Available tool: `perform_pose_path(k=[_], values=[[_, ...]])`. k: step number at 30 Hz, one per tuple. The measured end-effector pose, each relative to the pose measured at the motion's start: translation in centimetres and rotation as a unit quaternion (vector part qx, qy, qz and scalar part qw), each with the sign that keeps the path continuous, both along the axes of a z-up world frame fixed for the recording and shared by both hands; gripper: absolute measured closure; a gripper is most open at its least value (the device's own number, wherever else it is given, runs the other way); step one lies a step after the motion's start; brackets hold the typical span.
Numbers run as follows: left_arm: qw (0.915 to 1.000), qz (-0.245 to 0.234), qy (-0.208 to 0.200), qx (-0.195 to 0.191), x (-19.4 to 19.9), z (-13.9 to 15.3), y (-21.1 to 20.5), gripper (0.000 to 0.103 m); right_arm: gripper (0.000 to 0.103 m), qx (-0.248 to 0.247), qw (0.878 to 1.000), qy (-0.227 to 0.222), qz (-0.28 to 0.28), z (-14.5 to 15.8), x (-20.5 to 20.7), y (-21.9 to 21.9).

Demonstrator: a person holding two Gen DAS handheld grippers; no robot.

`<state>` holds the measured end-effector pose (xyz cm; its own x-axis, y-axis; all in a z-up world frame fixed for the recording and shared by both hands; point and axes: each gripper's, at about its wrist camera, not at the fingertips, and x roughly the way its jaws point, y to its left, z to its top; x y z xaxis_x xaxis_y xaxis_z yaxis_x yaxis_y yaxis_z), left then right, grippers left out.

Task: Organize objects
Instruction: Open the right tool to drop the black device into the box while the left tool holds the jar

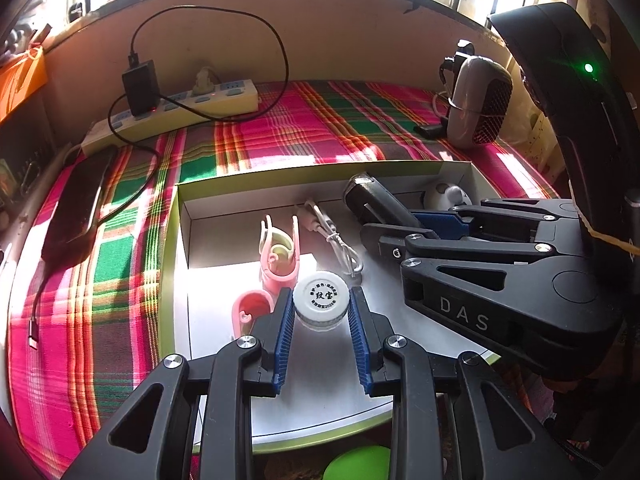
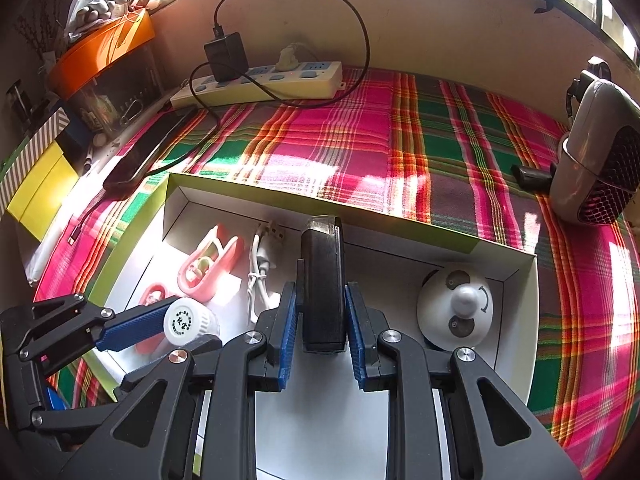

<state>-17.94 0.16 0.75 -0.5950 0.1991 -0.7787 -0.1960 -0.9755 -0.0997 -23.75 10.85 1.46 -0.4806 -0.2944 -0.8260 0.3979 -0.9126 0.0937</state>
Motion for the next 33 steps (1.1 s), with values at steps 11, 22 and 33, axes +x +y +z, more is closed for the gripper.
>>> perform_pose_path(k=[11,22,33], values=[[1.0,-0.001,0.0,-0.003,-0.09,-0.04,0.18,0.078,0.079,-0.002,1.0,0.0,0.001,-0.05,0.11,-0.2],[1.0,-0.002,0.001,-0.008,-0.14,-0.03,0.34,0.078,0.078,-0.007,1.0,-0.001,-0.002,-0.07,0.05,-0.16],[0.9999,0.0,0.0,-0.011,-0.31,-0.1,0.26,0.077,0.066,-0.009,1.0,-0.001,-0.009,0.07,0.1,-0.05]])
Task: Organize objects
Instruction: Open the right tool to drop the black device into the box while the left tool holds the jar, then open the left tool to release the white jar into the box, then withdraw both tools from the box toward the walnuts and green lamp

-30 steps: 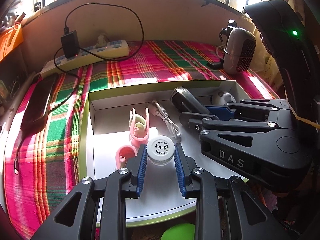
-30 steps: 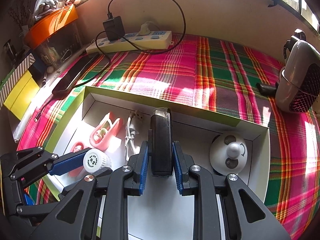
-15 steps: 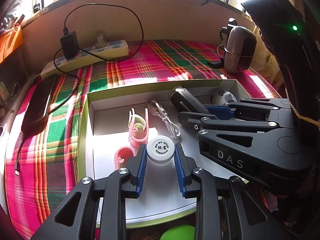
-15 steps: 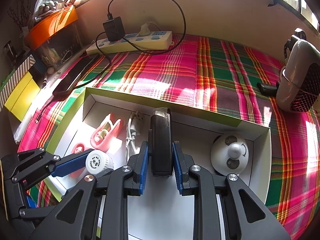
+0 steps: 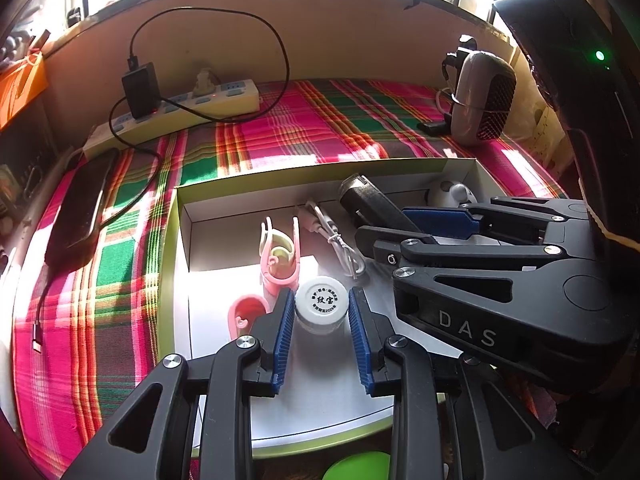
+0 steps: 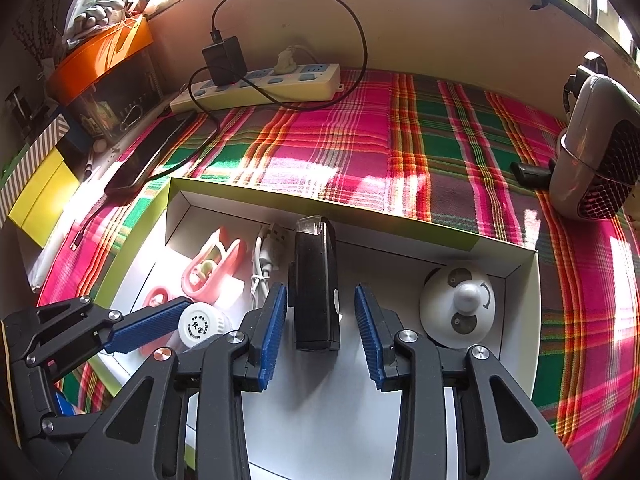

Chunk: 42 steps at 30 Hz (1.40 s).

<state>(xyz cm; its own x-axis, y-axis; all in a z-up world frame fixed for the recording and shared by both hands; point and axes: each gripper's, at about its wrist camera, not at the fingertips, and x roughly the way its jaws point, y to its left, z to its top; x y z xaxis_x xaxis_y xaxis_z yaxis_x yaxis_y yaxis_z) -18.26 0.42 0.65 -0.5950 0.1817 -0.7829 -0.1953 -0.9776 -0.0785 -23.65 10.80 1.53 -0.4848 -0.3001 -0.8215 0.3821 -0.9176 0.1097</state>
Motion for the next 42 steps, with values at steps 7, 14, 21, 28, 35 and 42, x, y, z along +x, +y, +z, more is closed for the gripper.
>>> perform_pose_path(k=[7,14,21,28,35,42], values=[[1.0,0.003,-0.002,-0.001,0.1,0.2,-0.1,0.075,0.065,0.001,1.0,0.001,-0.005,0.1,0.0,0.1],[1.0,0.007,-0.001,0.0,0.2,0.5,-0.2,0.073,0.065,-0.003,1.0,0.006,-0.006,0.6,0.3,0.2],[0.9999,0.007,0.008,0.002,0.7,1.2,-0.1,0.072,0.065,-0.004,1.0,0.011,-0.013,1.1,0.9,0.3],[0.9998,0.011,0.018,0.003,1.8,2.2,-0.3,0.072,0.064,-0.017,0.999,0.024,-0.024,2.3,2.1,1.1],[0.9993,0.021,0.03,0.003,3.5,3.0,-1.1,0.072,0.064,-0.029,0.998,0.036,-0.036,3.3,3.9,2.1],[0.9982,0.039,0.044,0.015,5.7,3.8,-2.6,0.072,0.064,-0.033,0.997,0.054,-0.039,4.0,6.6,3.0]])
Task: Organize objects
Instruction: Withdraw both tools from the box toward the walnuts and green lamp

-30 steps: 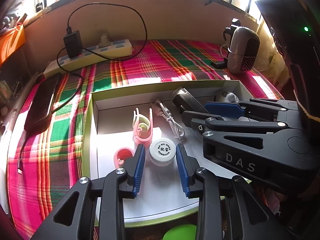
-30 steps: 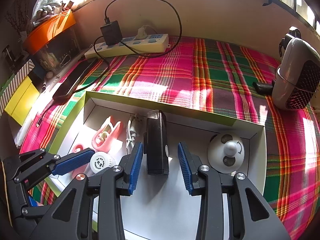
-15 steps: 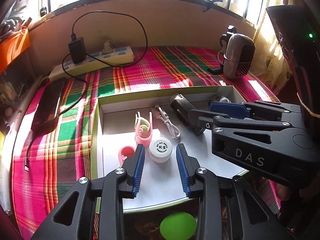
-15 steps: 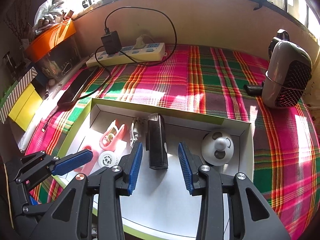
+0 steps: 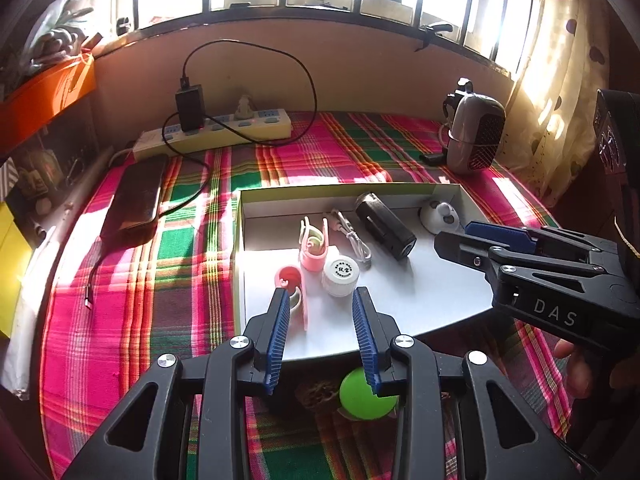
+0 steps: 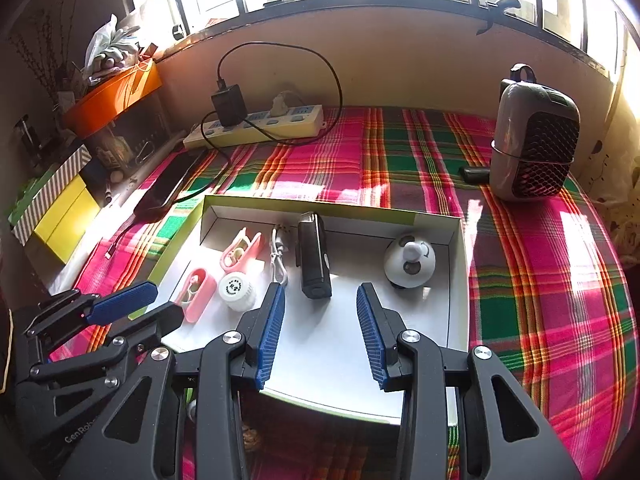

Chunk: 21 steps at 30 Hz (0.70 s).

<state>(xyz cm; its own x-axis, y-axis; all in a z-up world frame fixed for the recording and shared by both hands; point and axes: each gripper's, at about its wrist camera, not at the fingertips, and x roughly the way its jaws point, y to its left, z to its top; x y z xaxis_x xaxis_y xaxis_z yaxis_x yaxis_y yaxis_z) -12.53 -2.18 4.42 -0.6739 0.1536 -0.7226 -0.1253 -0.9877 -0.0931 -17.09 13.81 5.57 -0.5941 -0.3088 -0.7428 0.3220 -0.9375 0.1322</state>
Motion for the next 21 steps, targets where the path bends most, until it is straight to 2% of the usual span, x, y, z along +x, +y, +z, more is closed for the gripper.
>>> perform_pose_path(k=[7,15,21], values=[[0.9995,0.026,0.009,0.016,2.7,0.2,-2.5,0.072,0.064,0.001,1.0,0.012,0.014,-0.3,3.4,0.3],[0.9983,0.054,-0.005,0.024,4.7,-1.2,-5.0,0.072,0.064,-0.007,1.0,0.007,0.026,-1.2,6.2,0.6],[0.9981,0.049,-0.017,0.034,5.2,-2.3,-5.4,0.072,0.064,0.005,0.999,-0.004,0.044,-2.4,7.6,-0.3]])
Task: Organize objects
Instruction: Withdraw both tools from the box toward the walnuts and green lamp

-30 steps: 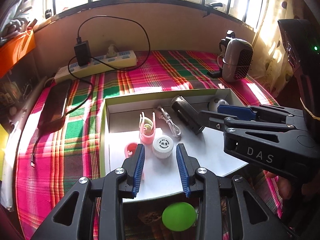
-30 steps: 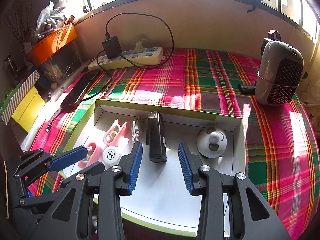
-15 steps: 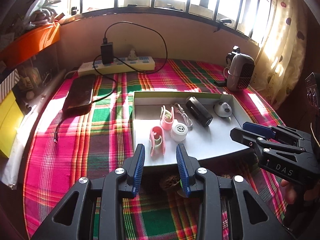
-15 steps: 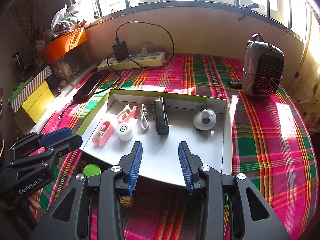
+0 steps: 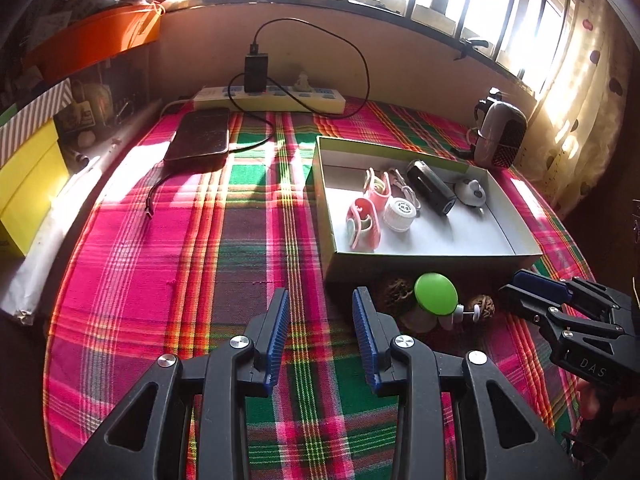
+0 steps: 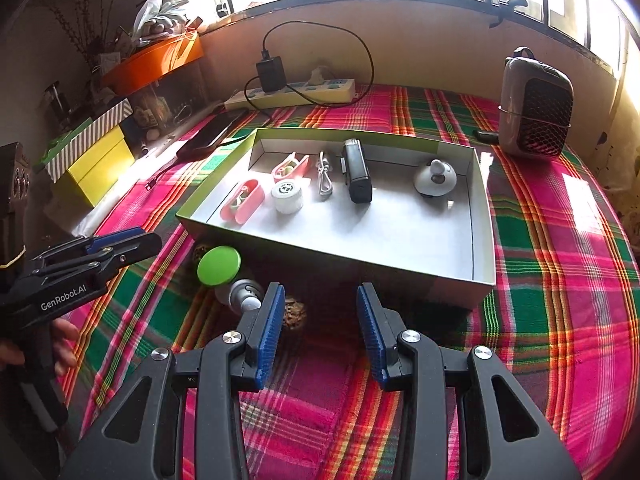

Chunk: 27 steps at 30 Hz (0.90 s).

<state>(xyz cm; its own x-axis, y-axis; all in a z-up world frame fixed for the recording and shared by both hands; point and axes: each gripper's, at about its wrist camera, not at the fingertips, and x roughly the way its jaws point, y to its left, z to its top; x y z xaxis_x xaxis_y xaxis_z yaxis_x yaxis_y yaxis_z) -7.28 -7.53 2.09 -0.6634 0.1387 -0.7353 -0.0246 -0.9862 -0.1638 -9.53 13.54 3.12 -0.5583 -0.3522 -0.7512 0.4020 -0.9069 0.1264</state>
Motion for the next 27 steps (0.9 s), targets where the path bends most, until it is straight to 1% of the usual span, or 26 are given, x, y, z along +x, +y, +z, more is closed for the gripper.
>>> perform_pose_path(k=[8,11,12,14,20,24,27], values=[[0.9996,-0.022,-0.014,0.008,-0.4,-1.0,0.8,0.072,0.063,0.011,1.0,-0.004,0.016,-0.9,1.0,-0.5],[0.9995,-0.026,-0.017,0.01,-0.6,-1.2,1.0,0.072,0.051,0.012,1.0,-0.005,0.018,-1.0,1.1,-0.8],[0.9994,-0.029,-0.017,0.011,-0.6,-1.3,1.0,0.072,0.05,0.013,1.0,-0.005,0.021,-1.1,1.1,-0.9],[0.9993,-0.032,-0.019,0.011,-0.6,-1.4,1.2,0.072,0.05,0.02,0.999,-0.005,0.026,-1.2,1.0,-1.3],[0.9984,-0.051,-0.025,0.011,-1.0,-1.6,1.9,0.072,0.05,0.061,0.998,-0.012,0.02,-2.4,0.6,-2.3],[0.9977,-0.061,-0.026,0.009,-1.2,-1.8,2.5,0.072,0.05,0.066,0.998,-0.012,0.017,-2.5,0.4,-2.2],[0.9976,-0.064,-0.024,0.003,-1.4,-1.7,2.8,0.068,0.05,0.08,0.997,-0.007,0.009,-2.6,0.3,-2.2]])
